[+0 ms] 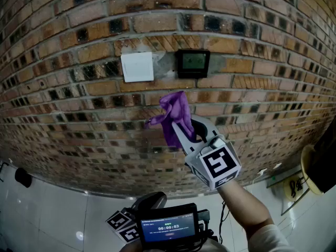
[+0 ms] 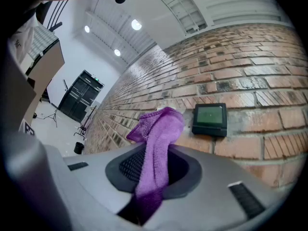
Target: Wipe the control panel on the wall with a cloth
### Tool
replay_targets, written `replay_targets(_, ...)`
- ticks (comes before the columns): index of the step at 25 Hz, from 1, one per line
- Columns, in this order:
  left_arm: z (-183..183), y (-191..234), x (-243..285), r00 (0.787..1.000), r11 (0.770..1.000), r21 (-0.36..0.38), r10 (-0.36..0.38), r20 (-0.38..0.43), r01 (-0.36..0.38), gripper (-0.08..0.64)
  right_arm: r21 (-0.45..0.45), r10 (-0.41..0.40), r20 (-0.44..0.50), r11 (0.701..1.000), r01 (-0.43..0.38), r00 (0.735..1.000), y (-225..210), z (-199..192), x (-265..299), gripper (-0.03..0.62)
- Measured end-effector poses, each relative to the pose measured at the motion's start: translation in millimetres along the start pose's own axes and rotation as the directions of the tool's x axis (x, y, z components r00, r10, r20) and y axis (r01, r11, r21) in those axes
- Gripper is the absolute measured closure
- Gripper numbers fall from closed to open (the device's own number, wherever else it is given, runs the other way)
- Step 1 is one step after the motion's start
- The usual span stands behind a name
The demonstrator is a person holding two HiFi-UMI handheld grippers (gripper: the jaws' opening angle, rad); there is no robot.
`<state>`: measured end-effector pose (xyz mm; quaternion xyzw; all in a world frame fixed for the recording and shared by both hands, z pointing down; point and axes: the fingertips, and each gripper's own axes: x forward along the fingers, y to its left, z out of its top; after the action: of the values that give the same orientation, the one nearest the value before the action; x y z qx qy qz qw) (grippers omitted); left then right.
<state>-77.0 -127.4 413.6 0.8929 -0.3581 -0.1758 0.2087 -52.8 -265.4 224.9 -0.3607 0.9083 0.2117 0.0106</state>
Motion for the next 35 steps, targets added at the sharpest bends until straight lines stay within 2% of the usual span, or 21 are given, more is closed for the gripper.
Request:
replay_targets(11,-3.1,-7.6,8.8,1.000,1.000,0.017,0.020,-0.001,-0.020,0.526,-0.058,0.000,0.110,0.998,0.007,0.994,-29.3,60.8,66.4,0.511)
replay_targets(19,5.2,-5.6,2.6,0.998,0.997,0.040,0.063,0.021,-0.064,0.526,-0.073,-0.004,0.095,0.997,0.011,0.995,-48.0,64.5,97.4,0.511)
replay_targets(25,5.8,-6.2,7.3,0.998,0.997,0.046,0.063,0.018,-0.064,0.526,-0.087,-0.025,0.095,0.996,0.033,0.995,-65.6,63.2,91.8,0.511)
replay_targets(35,-2.3,-12.3,28.3,1.000,0.999,0.041,0.014,-0.010,-0.014,0.526,-0.124,-0.072,0.099,0.989,0.084,0.993,-98.1,66.9,61.9,0.511)
